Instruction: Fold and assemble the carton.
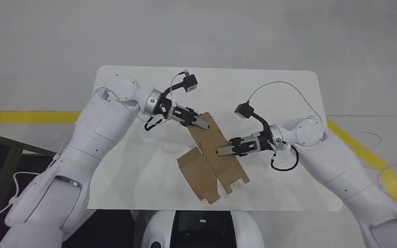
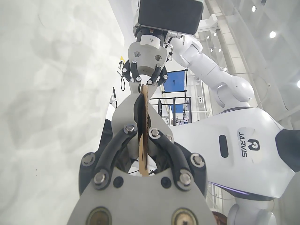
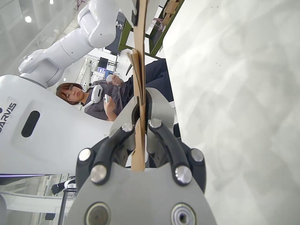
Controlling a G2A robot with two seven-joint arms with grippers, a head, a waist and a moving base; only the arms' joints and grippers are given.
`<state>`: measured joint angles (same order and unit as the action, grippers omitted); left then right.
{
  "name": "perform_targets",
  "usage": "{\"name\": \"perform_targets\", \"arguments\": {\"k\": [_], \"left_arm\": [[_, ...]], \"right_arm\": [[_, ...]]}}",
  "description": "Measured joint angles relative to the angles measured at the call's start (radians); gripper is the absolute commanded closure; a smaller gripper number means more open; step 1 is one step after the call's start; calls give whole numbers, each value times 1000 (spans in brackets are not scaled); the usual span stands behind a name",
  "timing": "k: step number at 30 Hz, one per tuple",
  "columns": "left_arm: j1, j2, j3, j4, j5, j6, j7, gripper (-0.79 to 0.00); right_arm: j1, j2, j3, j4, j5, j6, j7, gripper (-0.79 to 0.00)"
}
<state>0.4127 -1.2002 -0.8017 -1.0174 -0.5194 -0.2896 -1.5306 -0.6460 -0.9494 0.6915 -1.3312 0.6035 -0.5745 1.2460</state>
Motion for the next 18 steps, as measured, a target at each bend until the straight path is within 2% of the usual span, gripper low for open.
{"name": "perform_targets", "arguments": {"k": [5,11,18], "left_arm": [[-5,1,-3,7,-10,-6,6,-785],[-4,13,-49,33,-39,-30,30,-785],[26,31,-111,22,-20,-11,137,-785]], "right_arm": [[11,6,-23,6,26,-16,-16,0],[15,12,-30,35,86,-36,-35,0],[-27,16,34,116,251,-97,-97,0]]}}
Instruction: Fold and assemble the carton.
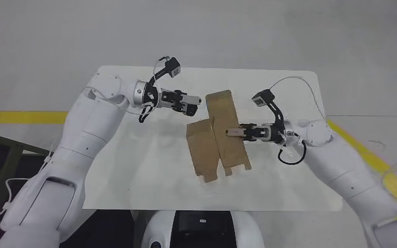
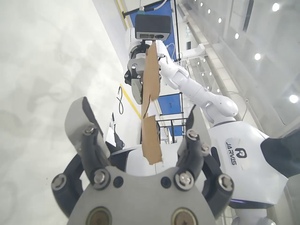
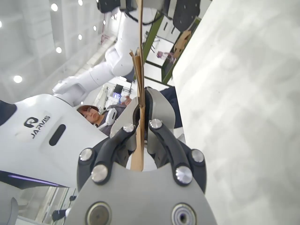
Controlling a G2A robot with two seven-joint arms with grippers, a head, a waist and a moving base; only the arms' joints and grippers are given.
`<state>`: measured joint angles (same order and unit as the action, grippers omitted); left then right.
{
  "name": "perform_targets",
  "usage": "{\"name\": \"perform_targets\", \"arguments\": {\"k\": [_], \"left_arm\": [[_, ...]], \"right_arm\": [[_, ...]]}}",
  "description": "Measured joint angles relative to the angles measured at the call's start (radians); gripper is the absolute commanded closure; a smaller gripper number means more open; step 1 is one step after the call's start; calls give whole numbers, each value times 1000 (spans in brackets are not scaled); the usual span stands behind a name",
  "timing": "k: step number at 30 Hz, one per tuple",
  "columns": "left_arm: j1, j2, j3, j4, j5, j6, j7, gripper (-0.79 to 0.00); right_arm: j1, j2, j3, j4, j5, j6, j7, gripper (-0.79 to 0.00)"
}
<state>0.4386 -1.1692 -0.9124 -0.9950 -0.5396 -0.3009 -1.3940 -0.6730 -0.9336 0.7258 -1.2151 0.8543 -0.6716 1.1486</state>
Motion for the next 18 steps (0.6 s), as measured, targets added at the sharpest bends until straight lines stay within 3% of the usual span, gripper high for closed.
{"name": "perform_targets", "arguments": {"k": [5,14,18], "left_arm": [[33,12,-31,-46,25,36,67,-785],[100,30,-75,-151,94,119,220,-785],[101,30,-75,-153,97,121,220,-785]], "right_arm": [[-43,-2,55,50,58,-57,-75,0],[-132,0,134,-4,-105,-34,-412,0],[-136,2,140,-29,-171,-28,-418,0]]}}
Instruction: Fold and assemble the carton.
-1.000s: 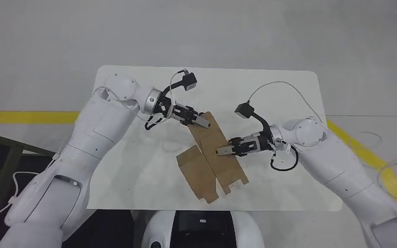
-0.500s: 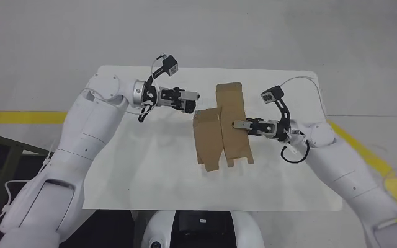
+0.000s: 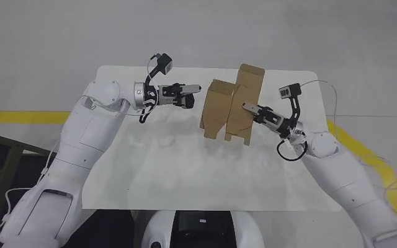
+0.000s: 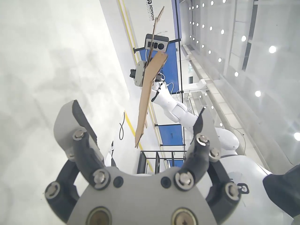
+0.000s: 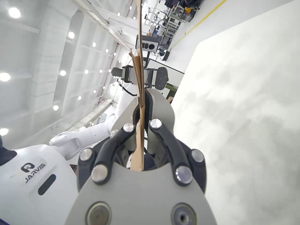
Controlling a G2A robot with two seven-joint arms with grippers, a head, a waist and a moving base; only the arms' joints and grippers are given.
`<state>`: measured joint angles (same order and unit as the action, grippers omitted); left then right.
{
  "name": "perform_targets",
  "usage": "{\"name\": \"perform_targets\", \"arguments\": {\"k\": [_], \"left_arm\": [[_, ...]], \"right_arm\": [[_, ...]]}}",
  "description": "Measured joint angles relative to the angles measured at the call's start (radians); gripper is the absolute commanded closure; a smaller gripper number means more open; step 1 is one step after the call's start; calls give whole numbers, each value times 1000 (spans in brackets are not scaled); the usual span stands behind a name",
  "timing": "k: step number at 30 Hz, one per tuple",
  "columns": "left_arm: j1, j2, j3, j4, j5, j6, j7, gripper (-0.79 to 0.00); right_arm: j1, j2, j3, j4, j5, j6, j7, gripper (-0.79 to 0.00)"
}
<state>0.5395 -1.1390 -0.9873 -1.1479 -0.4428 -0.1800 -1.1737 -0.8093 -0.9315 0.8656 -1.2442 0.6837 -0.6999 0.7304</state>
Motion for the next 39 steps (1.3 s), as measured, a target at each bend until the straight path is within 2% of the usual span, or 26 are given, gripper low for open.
{"name": "perform_targets", "arguments": {"k": [12,14,16,21,24,31,39], "left_arm": [[0,0,0,0,0,0,0,-785],[2,0,0,-1,0,1,2,-785],[18,0,-2,-12,-2,25,34,-785],[38,-1,-5,-35,3,93,91,-785],[48,-4,2,-43,5,118,124,-785],[53,-20,21,-31,-5,146,219,-785],[44,-42,50,5,-18,146,287,-785]], "right_arm": [[-1,0,2,4,8,4,-4,0],[-4,-2,9,4,-21,51,-51,0],[-13,-7,14,-17,-33,139,-137,0],[-34,-20,33,-69,48,345,-276,0],[-47,-26,44,-101,62,419,-342,0],[-90,-43,49,-209,42,500,-468,0],[-114,-64,51,-252,27,527,-498,0]]}}
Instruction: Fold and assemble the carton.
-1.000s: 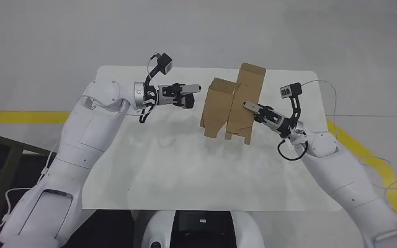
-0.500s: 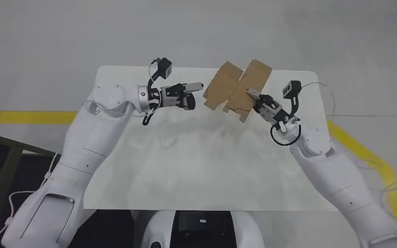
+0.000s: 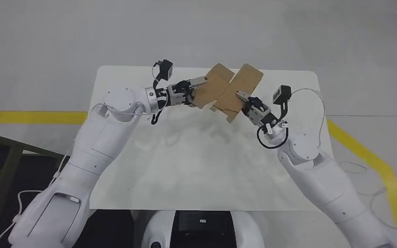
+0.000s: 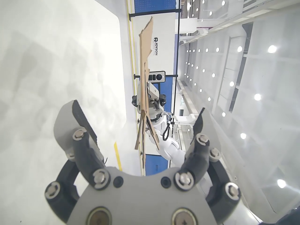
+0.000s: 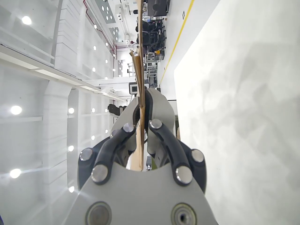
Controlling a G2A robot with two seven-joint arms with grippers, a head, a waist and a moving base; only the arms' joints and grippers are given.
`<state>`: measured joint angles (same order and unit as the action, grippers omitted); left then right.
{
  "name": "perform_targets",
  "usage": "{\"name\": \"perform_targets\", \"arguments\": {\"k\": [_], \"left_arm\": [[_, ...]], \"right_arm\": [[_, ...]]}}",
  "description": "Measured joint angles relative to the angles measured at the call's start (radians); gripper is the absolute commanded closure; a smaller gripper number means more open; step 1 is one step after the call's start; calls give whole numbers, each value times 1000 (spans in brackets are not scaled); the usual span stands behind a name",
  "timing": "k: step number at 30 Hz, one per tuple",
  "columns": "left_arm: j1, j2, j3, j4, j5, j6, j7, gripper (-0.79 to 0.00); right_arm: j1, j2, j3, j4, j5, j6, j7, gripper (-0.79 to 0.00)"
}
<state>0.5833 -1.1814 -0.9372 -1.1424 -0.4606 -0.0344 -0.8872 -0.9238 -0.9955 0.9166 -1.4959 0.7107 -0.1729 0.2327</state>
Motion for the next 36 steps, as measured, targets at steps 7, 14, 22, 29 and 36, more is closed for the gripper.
{"name": "perform_targets", "arguments": {"k": [7,14,22,29,36], "left_arm": [[-4,-12,6,8,-11,-21,0,-283],[-8,-17,4,19,-7,-21,-16,0],[-17,-26,5,38,-3,-19,-26,0],[-22,-29,-7,57,-9,-20,-39,0],[-31,-18,-47,78,-6,-42,-129,0]], "right_arm": [[-5,-17,11,5,-13,6,-8,0],[-13,-32,21,12,-25,14,-4,0],[-15,-49,32,17,-46,18,11,-123],[-17,-62,50,29,-54,-7,44,-785],[-20,-59,138,83,-40,-108,132,-785]]}}
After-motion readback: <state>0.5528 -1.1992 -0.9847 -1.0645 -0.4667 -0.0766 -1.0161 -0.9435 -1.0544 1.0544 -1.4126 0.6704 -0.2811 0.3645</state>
